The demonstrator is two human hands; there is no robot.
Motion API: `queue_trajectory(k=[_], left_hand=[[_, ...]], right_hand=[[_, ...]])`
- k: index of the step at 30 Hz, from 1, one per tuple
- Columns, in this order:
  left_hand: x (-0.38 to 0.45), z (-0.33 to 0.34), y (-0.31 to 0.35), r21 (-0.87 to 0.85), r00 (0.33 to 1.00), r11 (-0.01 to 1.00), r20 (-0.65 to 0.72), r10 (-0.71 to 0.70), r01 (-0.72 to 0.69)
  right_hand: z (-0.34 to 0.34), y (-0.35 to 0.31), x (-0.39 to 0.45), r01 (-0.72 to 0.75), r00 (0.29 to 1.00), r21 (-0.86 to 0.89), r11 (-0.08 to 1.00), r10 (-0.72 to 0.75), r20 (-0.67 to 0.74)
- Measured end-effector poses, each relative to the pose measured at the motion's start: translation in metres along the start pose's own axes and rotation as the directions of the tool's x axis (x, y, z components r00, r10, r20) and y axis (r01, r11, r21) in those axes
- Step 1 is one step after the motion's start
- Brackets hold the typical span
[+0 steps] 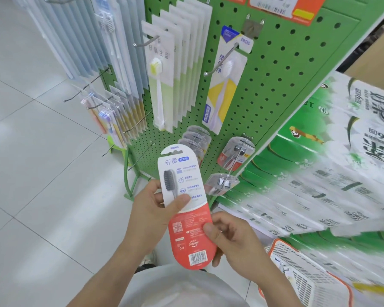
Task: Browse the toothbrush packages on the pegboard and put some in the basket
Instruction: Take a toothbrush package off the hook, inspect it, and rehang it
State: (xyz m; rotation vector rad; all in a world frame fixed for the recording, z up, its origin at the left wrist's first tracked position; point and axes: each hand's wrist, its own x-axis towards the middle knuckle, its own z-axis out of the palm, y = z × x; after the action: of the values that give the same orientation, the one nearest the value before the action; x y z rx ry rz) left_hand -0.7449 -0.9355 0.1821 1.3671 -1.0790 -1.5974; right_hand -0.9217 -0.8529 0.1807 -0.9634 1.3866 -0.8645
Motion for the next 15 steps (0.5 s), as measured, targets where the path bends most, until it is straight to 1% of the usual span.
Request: queue_trajectory(k=[3,5,6,8,9,11,13,15], left_hand=[[0.003,0.0,-0.003,-0.022,0.999,1.0,-0.051,0.005,-0.006],[0.005,0.002,-0.002,-0.002,0.998,1.0,-0.066,0.012,-0.012],[0.006,0.004,-0.002,0.036,0.997,0.999,-0.076,0.021,-0.019],[0.009,0.004,-0.002,0.147,0.992,0.989,-0.114,0.052,-0.035],[0.011,0.003,-0.003,0.198,0.989,0.979,-0.128,0.067,-0.041],[0.013,0.003,-0.004,0.253,0.989,0.965,-0.105,0.1,-0.071],[0.009,0.007,-0.001,0.234,0.991,0.965,-0.026,0.13,-0.121],[0.005,0.011,0.002,0.208,0.99,0.968,0.028,0.137,-0.14]], right_hand=[[0.005,-0.004,0.001,-0.003,0.999,-0.056,0.998,0.005,0.035],[0.011,-0.004,0.004,-0.047,0.997,-0.04,0.998,0.049,0.059],[0.014,-0.004,0.006,-0.055,0.997,-0.046,0.997,0.058,0.058],[0.018,-0.006,0.01,-0.028,0.999,-0.141,0.99,0.031,0.015],[0.019,-0.007,0.01,0.0,1.0,-0.199,0.98,-0.002,-0.012],[0.021,-0.007,0.012,0.082,0.99,-0.315,0.946,-0.113,-0.081],[0.022,-0.005,0.013,0.206,0.95,-0.434,0.877,-0.285,-0.125],[0.022,-0.001,0.013,0.29,0.91,-0.545,0.787,-0.403,-0.098]])
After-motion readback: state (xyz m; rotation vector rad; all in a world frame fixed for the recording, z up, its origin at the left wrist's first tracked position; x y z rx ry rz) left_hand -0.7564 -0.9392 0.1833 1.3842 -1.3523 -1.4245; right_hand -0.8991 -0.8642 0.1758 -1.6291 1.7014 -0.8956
